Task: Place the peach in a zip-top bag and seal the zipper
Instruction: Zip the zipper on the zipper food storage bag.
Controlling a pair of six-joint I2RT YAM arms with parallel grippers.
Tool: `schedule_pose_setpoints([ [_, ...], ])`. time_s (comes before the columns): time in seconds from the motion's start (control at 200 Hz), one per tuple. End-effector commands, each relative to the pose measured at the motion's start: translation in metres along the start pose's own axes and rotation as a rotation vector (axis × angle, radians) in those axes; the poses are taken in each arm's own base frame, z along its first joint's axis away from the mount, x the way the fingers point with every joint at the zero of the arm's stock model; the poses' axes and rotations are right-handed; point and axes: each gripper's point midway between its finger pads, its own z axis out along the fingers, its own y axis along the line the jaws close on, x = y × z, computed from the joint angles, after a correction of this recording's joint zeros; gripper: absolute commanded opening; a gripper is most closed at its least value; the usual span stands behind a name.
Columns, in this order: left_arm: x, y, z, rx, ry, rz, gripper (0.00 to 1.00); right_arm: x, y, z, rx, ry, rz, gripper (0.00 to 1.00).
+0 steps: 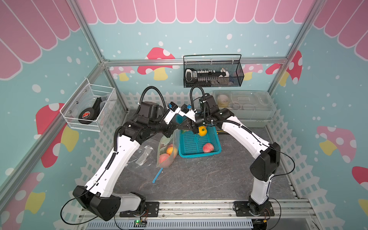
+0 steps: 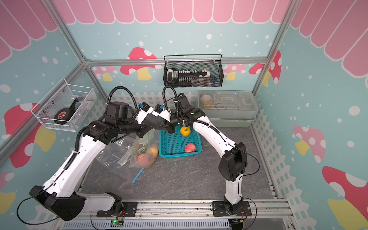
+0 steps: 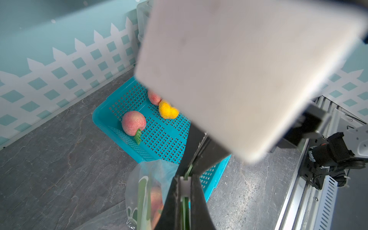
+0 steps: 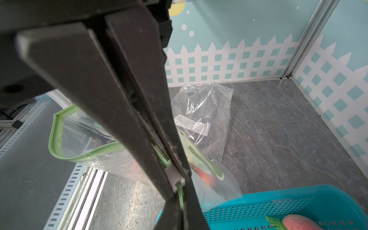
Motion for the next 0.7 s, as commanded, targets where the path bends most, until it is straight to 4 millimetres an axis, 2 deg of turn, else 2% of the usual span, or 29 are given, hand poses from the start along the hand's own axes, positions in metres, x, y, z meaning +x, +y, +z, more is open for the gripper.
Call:
schedule_pose_setpoints([
  [0.0,0.005,0.001,-0.009,-0.01,0.004,0.01,0.01,-0.011,-0.007,-0.003,0.033,-0.015,-0.014,0.0],
  [0.295,0.006,0.013,-0.023,-0.061,-0.015,-0.01,0.02,-0.015,-0.028,-0.007,0.15,-0.006,0.017,0.0],
  [0.3,0.006,0.013,-0.023,-0.061,-0.016,-0.01,0.02,-0.006,-0.033,0.0,0.145,0.008,0.034,0.0],
  [0.325,0.006,0.013,-0.024,-0.065,-0.02,-0.011,0.02,-0.003,-0.036,0.002,0.149,0.014,0.044,0.0],
  [0.695,0.008,0.022,-0.038,-0.106,-0.043,-0.024,0.03,-0.011,-0.058,0.0,0.237,0.009,0.069,0.0],
])
